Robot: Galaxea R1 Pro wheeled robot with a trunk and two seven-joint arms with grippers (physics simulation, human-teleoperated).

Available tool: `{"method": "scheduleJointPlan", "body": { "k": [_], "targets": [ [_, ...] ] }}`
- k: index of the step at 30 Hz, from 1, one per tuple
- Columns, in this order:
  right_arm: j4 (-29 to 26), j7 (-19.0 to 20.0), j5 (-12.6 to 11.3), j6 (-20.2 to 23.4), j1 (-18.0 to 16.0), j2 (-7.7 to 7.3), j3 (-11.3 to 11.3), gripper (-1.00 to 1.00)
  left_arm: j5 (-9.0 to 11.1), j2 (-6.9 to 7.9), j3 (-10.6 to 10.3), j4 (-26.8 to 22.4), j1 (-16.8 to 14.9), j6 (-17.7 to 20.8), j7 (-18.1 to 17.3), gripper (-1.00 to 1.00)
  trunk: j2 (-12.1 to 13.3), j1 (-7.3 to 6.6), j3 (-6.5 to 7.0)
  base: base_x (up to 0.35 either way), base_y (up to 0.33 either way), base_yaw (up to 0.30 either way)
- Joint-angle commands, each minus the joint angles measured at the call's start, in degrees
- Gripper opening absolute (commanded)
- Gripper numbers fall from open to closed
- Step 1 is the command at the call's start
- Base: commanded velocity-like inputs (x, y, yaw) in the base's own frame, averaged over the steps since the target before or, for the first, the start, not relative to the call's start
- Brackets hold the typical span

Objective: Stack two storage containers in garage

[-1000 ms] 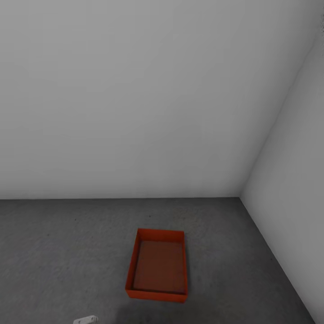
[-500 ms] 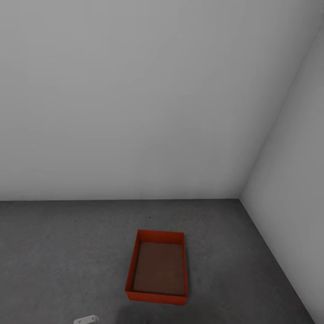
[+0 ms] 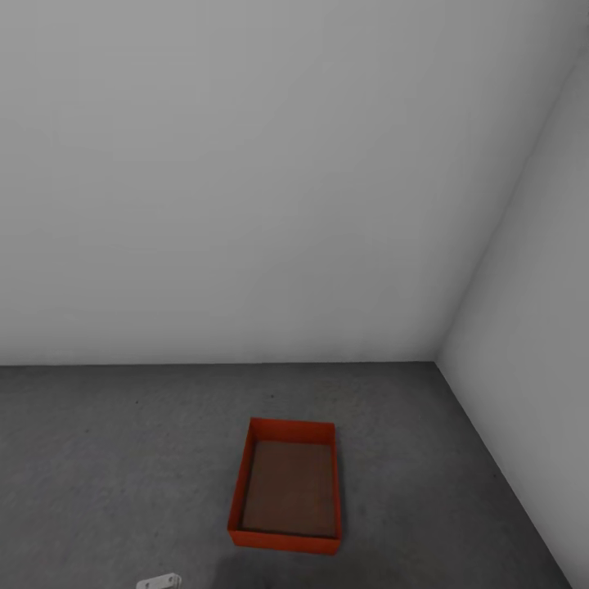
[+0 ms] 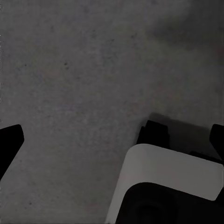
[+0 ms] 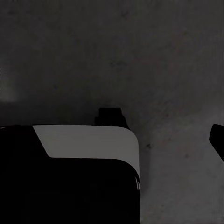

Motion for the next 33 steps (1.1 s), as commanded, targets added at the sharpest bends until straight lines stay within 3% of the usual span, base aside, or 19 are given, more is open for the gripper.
{"method": "scheduleJointPlan", "body": {
  "k": [1, 26, 33],
  "targets": [
    [0.16, -0.05, -0.54, -0.29, -0.06, 0.05, 0.48, 1.00, 0.35, 0.00, -0.10, -0.02, -0.04, 0.18, 0.15, 1.00, 0.39, -0.23, 0.14, 0.000, 0.000, 0.000],
    [0.24, -0.05, -0.62, -0.26, -0.06, 0.29, 0.48, 1.00, 0.52, 0.10, -0.10, -0.02, -0.03, 0.06, 0.14, 1.00, 10.42, -5.72, 4.99, 0.000, 0.000, 0.014],
    [0.24, -0.05, -0.63, -0.27, -0.06, 0.25, 0.48, 1.00, 0.53, 0.16, -0.10, -0.02, 0.00, 0.04, 0.15, 1.00, 10.42, -5.72, 5.56, 0.000, 0.000, 0.081]
  ]
}}
